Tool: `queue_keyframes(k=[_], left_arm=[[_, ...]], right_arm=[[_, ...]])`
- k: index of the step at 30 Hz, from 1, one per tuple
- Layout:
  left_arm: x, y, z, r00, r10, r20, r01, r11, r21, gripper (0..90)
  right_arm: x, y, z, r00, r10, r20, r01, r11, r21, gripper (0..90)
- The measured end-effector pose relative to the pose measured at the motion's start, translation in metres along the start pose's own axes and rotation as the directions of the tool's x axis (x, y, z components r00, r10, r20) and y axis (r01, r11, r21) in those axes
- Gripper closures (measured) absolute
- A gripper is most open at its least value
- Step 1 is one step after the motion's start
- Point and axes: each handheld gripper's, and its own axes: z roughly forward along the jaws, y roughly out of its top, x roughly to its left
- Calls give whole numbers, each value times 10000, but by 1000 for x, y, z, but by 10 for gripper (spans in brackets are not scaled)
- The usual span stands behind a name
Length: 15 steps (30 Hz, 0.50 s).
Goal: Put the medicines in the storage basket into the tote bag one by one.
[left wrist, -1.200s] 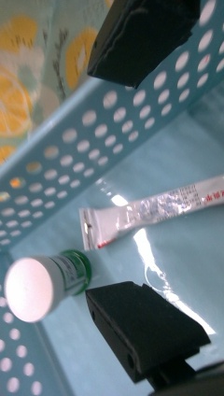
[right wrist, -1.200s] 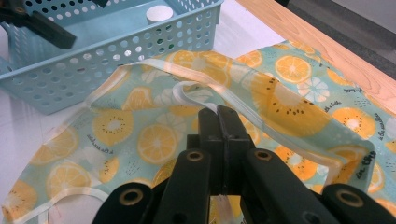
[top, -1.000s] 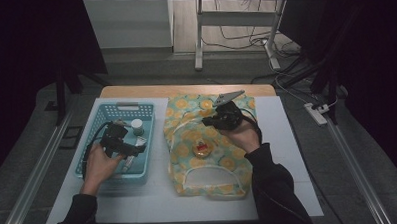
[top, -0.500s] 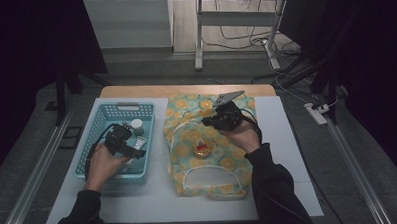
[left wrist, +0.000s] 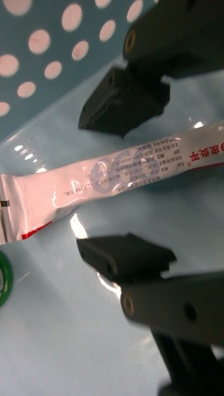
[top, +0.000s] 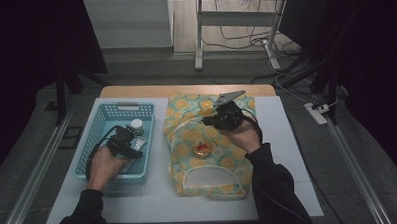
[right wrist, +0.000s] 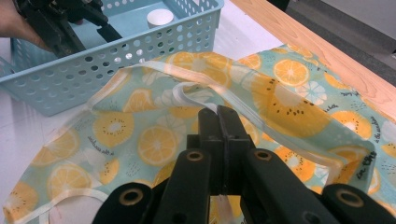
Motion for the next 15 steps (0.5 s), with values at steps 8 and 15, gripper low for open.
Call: queue_keyframes(k=[8,15], left_arm=[[2,0,0,9987,-341,373,338,9994,90,672],[4,0,0,9961,-667,574,661,9977,118,718]], right_arm=[[-1,0,-1,10000,-7,60,7,10000,-3,900],[-1,0,-1,10000,-7,78,7,10000,-34,900]])
